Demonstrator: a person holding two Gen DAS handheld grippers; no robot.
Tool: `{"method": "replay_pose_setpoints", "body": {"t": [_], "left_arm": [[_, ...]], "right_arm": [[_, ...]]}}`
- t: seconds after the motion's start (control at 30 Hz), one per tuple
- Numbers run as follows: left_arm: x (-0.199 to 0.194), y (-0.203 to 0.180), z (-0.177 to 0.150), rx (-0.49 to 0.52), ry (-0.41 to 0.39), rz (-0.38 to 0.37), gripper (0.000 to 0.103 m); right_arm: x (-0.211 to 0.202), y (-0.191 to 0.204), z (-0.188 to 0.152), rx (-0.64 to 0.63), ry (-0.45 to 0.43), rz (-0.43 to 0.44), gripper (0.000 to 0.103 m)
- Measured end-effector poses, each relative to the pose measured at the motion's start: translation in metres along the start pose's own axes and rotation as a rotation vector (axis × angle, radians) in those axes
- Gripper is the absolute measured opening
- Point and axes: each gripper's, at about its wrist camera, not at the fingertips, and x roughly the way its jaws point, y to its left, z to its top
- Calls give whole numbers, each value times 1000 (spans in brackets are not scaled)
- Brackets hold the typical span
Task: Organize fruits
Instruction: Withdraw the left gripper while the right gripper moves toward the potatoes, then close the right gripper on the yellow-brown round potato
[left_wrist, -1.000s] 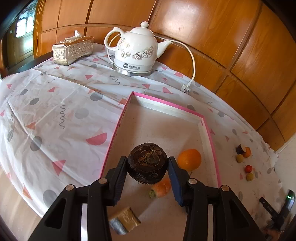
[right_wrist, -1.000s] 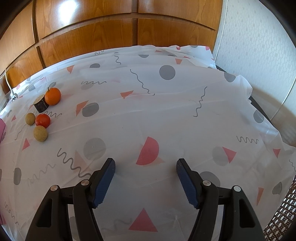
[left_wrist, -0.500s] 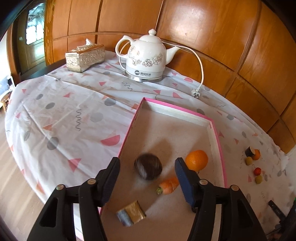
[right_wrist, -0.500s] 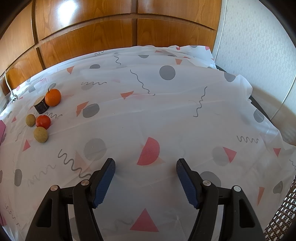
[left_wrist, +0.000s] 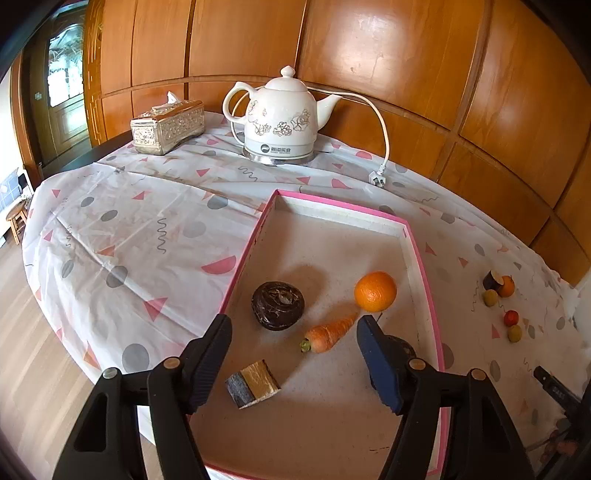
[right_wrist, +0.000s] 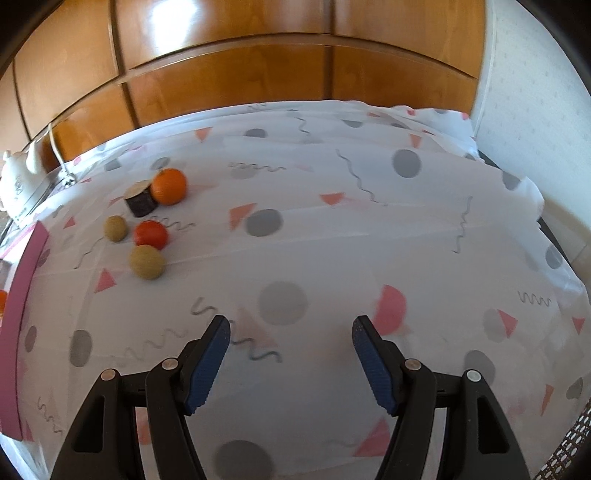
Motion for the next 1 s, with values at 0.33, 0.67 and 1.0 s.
{"method": "replay_pose_setpoints", "body": {"t": [0.33, 0.67, 1.0], "left_arm": [[-1, -4, -5, 1, 16, -3, 76], [-1, -7, -8, 2, 28, -7, 76], [-3, -10, -11, 14, 29, -6, 77]], "right_arm": [[-2, 35, 9, -76, -14, 69, 70], [2, 65, 27, -142, -32, 121, 63], [28, 90, 40, -180, 12, 141, 48]]}}
